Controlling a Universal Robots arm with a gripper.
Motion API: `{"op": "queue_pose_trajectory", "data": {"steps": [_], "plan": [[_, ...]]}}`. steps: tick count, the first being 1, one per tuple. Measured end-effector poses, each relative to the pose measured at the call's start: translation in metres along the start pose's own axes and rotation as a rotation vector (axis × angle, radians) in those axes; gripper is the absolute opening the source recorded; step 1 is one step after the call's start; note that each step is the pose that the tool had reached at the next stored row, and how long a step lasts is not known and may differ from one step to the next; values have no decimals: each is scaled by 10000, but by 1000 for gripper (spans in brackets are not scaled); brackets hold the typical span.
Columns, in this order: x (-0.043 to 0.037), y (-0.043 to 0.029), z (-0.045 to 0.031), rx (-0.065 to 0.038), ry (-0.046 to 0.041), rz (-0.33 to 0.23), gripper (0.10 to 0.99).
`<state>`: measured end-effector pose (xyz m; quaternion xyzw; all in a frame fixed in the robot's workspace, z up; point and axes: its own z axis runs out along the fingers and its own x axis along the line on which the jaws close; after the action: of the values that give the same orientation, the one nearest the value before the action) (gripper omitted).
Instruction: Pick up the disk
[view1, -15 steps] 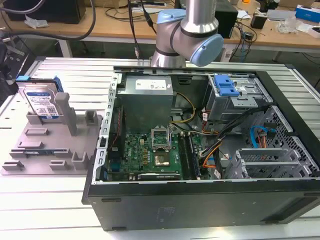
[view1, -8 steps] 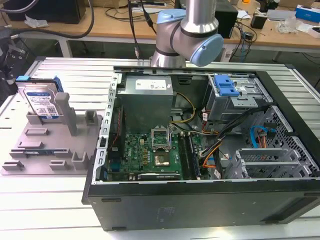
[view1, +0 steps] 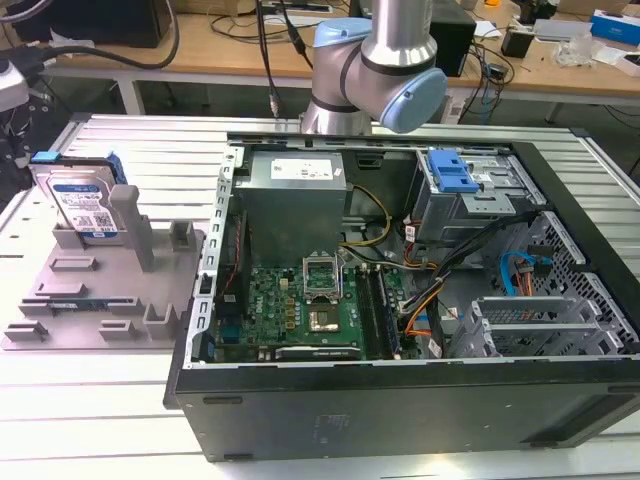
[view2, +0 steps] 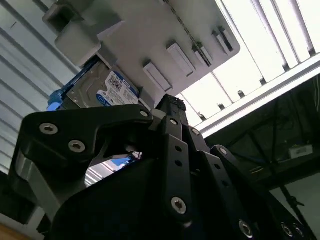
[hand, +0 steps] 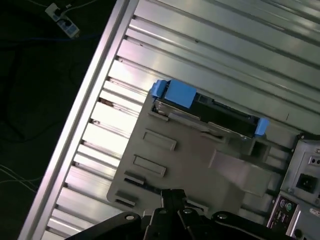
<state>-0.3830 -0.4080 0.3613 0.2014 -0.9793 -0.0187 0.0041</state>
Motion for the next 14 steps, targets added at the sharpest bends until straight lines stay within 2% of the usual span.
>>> {"op": "queue_pose_trajectory", "data": {"steps": [1, 4, 12, 14], "plan": [[0, 0, 0, 0, 7, -174, 106], [0, 0, 1, 1, 53, -1350, 106], [0, 0, 2, 1, 118, -3073, 106], [0, 0, 3, 1, 146, -3796, 106]]}}
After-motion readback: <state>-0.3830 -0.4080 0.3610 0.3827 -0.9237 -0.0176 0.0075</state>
